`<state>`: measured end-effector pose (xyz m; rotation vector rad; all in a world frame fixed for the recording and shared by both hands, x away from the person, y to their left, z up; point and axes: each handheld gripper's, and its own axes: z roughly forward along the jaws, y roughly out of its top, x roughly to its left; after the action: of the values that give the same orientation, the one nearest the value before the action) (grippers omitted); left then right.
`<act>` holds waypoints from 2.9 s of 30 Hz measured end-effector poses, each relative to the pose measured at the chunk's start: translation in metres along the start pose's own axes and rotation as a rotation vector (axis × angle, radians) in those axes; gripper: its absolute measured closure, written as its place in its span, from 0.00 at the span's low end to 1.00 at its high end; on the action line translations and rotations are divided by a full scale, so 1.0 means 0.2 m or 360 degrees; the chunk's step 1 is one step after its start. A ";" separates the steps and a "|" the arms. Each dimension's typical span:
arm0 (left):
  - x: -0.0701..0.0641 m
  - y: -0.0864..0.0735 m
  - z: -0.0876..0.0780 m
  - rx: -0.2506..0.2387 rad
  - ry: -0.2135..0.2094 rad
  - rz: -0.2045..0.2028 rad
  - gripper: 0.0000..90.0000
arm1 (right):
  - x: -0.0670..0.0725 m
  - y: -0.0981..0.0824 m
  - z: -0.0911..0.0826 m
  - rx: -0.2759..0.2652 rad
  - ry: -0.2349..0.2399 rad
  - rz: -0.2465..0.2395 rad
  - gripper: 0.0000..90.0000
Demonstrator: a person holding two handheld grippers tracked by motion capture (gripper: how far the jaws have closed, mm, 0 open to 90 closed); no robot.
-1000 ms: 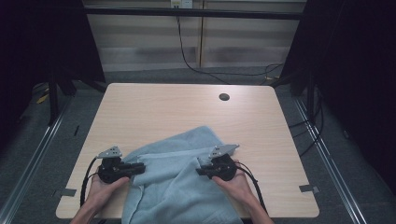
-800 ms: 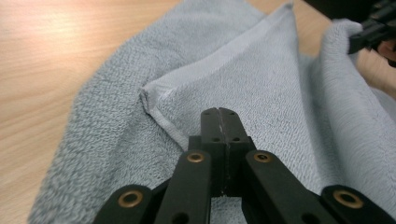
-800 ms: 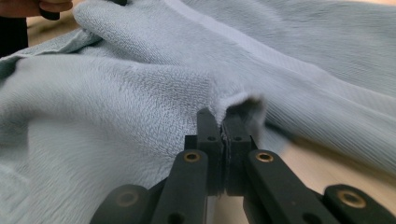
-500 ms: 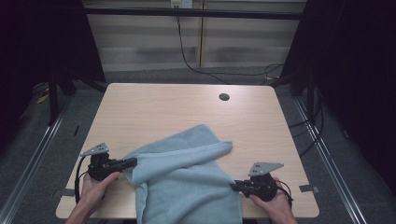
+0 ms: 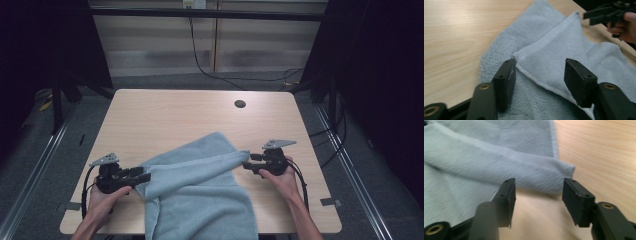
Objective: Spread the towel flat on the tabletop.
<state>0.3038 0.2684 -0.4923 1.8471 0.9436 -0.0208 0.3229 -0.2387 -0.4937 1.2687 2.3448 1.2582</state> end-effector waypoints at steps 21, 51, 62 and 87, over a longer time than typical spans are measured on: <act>0.00 -0.03 0.10 0.0169 -0.0048 0.0077 0.92 | -0.05 0.08 0.03 -0.0113 0.0175 0.0029 0.95; -0.19 0.41 -0.12 -0.0317 -0.0216 0.0262 0.97 | 0.21 0.21 -0.58 -0.0563 0.0116 -0.0143 0.96; -0.11 0.75 -0.22 -0.0515 -0.0044 0.0291 0.97 | 0.09 0.56 -0.63 -0.0695 0.0037 -0.0184 0.95; 0.23 0.51 0.05 -0.0223 0.0248 0.0034 0.69 | -0.04 0.37 -0.19 -0.0274 0.0012 -0.0031 0.64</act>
<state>0.4015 0.2688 -0.4371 1.7470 1.0068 0.2004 0.3531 -0.2474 -0.4152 1.1858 2.1931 1.4257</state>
